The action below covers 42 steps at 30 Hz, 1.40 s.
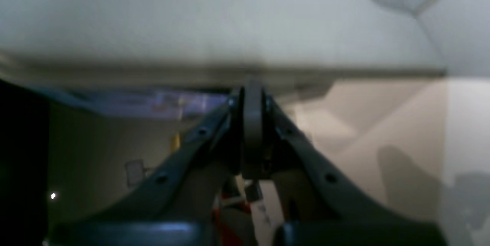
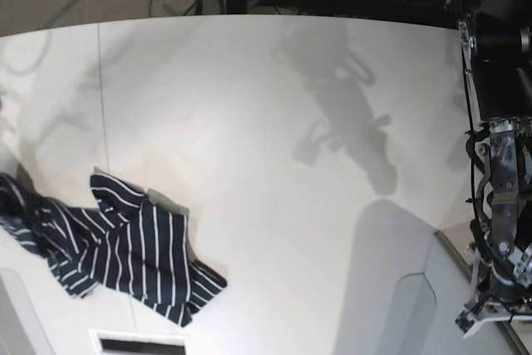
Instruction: Layout the t-shirt on the table in an organized manner, then fold the t-shirt properly
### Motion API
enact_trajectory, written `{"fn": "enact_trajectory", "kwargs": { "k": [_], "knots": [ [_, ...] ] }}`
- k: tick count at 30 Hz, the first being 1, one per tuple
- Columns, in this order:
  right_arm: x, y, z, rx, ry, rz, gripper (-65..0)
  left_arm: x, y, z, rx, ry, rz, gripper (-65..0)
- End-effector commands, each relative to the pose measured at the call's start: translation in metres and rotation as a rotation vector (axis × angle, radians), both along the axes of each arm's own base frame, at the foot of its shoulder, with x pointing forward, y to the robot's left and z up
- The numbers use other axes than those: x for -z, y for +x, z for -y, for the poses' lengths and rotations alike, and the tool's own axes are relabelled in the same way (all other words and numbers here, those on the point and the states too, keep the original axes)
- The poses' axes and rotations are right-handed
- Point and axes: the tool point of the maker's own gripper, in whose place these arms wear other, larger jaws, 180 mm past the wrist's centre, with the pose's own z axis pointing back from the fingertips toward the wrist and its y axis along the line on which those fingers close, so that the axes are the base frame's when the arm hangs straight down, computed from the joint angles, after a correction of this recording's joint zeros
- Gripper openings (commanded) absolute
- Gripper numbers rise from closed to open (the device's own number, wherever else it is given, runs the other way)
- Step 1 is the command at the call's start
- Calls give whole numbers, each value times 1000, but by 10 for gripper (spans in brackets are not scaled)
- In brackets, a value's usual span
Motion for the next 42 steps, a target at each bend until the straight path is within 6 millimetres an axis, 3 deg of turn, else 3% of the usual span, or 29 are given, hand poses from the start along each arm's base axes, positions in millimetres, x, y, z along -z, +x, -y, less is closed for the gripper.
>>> {"fn": "enact_trajectory", "kwargs": {
  "k": [1, 4, 5, 8, 10, 11, 13, 15, 18, 22, 25, 30, 35, 42],
  "knots": [
    [-23, 13, 10, 7, -26, 54, -647, -21, 0, -10, -18, 25, 49, -650],
    [-29, 11, 21, 34, -41, 46, -626, -6, -11, -22, -33, 49, 3, -650],
    [-28, 10, 21, 28, -46, 35, -591, 3, -17, -26, -38, 62, -23, -650],
    [-22, 8, 18, 2, -67, -17, -383, 39, -37, -28, -34, 72, -114, -650],
    [-9, 8, 4, -35, -62, -68, -231, 72, -57, -28, -31, 72, -197, -650],
    [-6, 8, 0, -47, -69, -82, -194, 92, -71, -27, -28, 69, -247, -650],
    [-15, 15, -6, -73, -112, -58, -203, 126, -98, -26, -24, 65, -338, -650],
    [-25, 22, -30, -146, -166, -6, -224, 157, -125, -20, -16, 46, -419, -650],
    [-50, 53, -99, -389, -290, 81, -231, 184, -150, -8, -15, -61, -467, -650],
    [-55, 85, -162, -563, -391, 64, -231, 179, -155, -3, -57, -247, -384, -650],
    [-44, 103, -185, -615, -392, 24, -231, 166, -153, -11, -81, -286, -332, -650],
    [-22, 125, -194, -621, -405, -18, -231, 156, -152, -19, -98, -277, -305, -650],
    [4, 128, -194, -625, -439, -50, -231, 156, -160, -28, -125, -284, -303, -650],
    [21, 130, -195, -608, -428, -26, -237, 157, -162, -30, -133, -285, -303, -650]
  ]
}}
